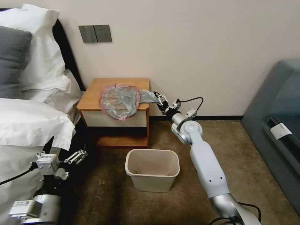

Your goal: Pick up the garbage bag from the table and place it over the trash can.

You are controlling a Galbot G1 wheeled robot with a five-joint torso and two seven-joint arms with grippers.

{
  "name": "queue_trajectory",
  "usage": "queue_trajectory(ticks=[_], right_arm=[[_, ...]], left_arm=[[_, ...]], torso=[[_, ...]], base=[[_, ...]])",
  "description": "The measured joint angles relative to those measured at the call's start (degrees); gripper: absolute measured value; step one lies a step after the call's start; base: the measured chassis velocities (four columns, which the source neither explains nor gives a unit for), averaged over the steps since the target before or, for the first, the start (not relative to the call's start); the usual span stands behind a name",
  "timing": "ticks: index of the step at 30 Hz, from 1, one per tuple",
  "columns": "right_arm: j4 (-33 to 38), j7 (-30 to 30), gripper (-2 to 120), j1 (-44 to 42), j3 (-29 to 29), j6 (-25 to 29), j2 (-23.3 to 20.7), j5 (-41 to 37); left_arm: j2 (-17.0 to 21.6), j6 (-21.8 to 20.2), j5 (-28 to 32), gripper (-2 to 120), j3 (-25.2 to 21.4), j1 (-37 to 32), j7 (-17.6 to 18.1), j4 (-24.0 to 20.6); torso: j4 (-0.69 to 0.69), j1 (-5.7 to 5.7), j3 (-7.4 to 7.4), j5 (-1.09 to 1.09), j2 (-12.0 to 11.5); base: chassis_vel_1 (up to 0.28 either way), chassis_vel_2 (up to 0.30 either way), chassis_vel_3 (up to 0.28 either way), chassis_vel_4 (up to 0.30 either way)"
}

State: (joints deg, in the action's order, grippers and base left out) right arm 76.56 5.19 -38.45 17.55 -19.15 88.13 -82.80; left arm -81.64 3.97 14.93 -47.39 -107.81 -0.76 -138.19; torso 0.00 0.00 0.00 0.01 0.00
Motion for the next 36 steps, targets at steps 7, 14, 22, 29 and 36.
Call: queue_trajectory(ticks=[7, 14, 22, 29, 36], right_arm=[[0.2, 0.0, 65, -0.1, -0.1, 0.1, 0.3, 0.4], [0.8, 0.1, 36, -0.3, -0.1, 0.3, 0.2, 0.6], [1.0, 0.3, 14, -0.4, -0.2, 0.8, 0.0, 0.8], [2.1, 0.8, 0, -1.1, -0.3, 0.9, -0.1, 0.8], [7.8, 3.6, 0, -4.5, -1.8, 2.1, -1.7, 0.1]], left_arm=[[0.3, 0.3, 0.0, 100, 0.0, 0.0, -0.2, 0.1], [0.5, 0.5, 0.0, 100, 0.0, 0.2, -0.3, 0.6], [0.5, 0.9, -0.1, 100, 0.0, 0.3, -0.4, 0.9], [0.2, 1.3, -0.7, 100, 0.0, 0.2, -0.7, 1.0], [0.0, 1.5, -0.9, 100, 0.1, 0.2, -0.9, 1.1]], torso=[[0.0, 0.0, 0.0, 0.0, 0.0], [0.0, 0.0, 0.0, 0.0, 0.0], [0.0, 0.0, 0.0, 0.0, 0.0], [0.0, 0.0, 0.0, -0.01, 0.0], [0.0, 0.0, 0.0, -0.01, 0.0]], base=[[0.0, 0.0, 0.0, 0.0], [0.0, 0.0, 0.0, 0.0], [0.0, 0.0, 0.0, 0.0], [0.0, 0.0, 0.0, 0.0], [0.0, 0.0, 0.0, 0.0]])
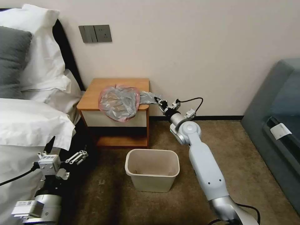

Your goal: Pick up the garbage bag from the table and place it over the trash can.

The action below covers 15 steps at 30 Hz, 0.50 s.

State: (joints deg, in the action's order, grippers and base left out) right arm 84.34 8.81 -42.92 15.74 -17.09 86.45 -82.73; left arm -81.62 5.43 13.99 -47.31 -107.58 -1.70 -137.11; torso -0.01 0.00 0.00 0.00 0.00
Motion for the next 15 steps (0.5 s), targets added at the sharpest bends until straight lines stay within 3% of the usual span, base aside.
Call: queue_trajectory(ticks=[15], right_arm=[[17.6, 2.5, 0, -15.3, -1.2, 0.7, -5.3, -1.0]], left_arm=[[0.3, 0.8, -0.9, 100, 0.9, 0.1, -0.4, 0.8]], torso=[[0.01, 0.0, 0.0, 0.0, 0.0]], base=[[0.0, 0.0, 0.0, 0.0]])
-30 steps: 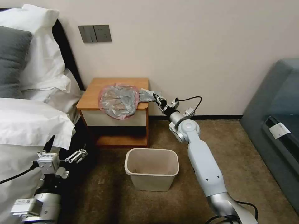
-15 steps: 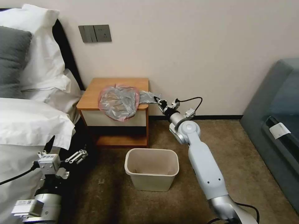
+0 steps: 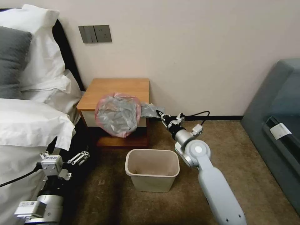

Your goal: Pick up the garbage bag from the table and place it over the trash can.

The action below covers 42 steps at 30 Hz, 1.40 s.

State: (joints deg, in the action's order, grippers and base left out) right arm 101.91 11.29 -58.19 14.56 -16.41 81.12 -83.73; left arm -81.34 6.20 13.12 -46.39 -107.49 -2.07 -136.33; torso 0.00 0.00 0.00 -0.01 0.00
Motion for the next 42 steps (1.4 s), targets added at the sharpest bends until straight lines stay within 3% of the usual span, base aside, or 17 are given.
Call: queue_trajectory(ticks=[9, 18, 19, 21, 35, 42], right_arm=[[10.2, 1.7, 0, -7.7, -0.3, -0.6, -2.7, -1.6], [12.9, 2.0, 0, -12.0, -1.6, -0.6, -6.3, 0.0], [15.6, 3.3, 0, -15.5, -2.0, -0.6, -8.6, 0.7], [16.6, 3.5, 0, -17.2, -2.1, -0.5, -9.2, 1.4], [18.1, 1.8, 0, -23.8, -1.6, 1.0, -12.1, 9.7], [17.1, 4.4, 0, -24.9, -0.3, 1.0, -12.6, 10.3]], left_arm=[[0.3, 0.4, -0.2, 100, 0.5, 0.1, -0.3, 0.5], [0.3, 0.7, -0.4, 100, 0.7, 0.2, -0.4, 0.7], [0.3, 1.1, -0.4, 100, 0.7, 0.2, -0.4, 1.0], [0.3, 1.2, -0.4, 100, 0.7, 0.3, -0.5, 1.1], [-0.1, 2.0, -0.9, 100, 1.2, 0.6, -0.9, 2.5], [-0.6, 2.5, -1.5, 100, 1.6, 1.2, -0.9, 4.0]], torso=[[0.0, 0.0, 0.0, 0.0, 0.0], [0.0, 0.0, 0.0, 0.0, 0.0], [0.0, 0.0, 0.0, 0.0, 0.0], [0.0, -0.01, 0.0, 0.0, 0.0], [0.0, 0.0, 0.0, 0.0, 0.0], [0.0, 0.0, 0.0, 0.0, 0.0]], base=[[0.0, 0.0, 0.0, 0.0], [0.0, 0.0, 0.0, 0.0], [0.0, 0.0, 0.0, 0.0], [0.0, 0.0, 0.0, 0.0], [0.0, 0.0, 0.0, 0.0], [0.0, 0.0, 0.0, 0.0]])
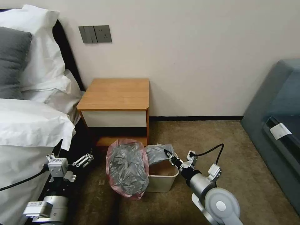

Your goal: Pick up the garbage bag from the table and place it over the trash can.

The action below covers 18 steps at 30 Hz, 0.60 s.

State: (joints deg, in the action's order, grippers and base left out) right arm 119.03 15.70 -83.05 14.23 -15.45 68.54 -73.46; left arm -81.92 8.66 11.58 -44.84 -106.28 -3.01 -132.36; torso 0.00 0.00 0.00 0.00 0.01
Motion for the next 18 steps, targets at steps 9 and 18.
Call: queue_trajectory(ticks=[9, 18], right_arm=[[-1.3, 1.2, 0, -0.3, 0.0, -1.5, 0.5, 0.7], [-2.8, 3.5, 0, 0.4, -0.7, -2.2, 1.0, 0.7]], left_arm=[[-0.1, 1.0, -0.1, 100, 0.0, 0.2, 0.0, 0.7], [-0.6, 1.5, -0.1, 100, 0.1, 0.5, 0.0, 1.5]], torso=[[0.0, 0.0, 0.0, 0.0, 0.0], [0.0, 0.0, 0.0, 0.0, 0.0]], base=[[0.0, 0.0, 0.0, 0.0], [0.0, 0.0, 0.0, 0.0]])
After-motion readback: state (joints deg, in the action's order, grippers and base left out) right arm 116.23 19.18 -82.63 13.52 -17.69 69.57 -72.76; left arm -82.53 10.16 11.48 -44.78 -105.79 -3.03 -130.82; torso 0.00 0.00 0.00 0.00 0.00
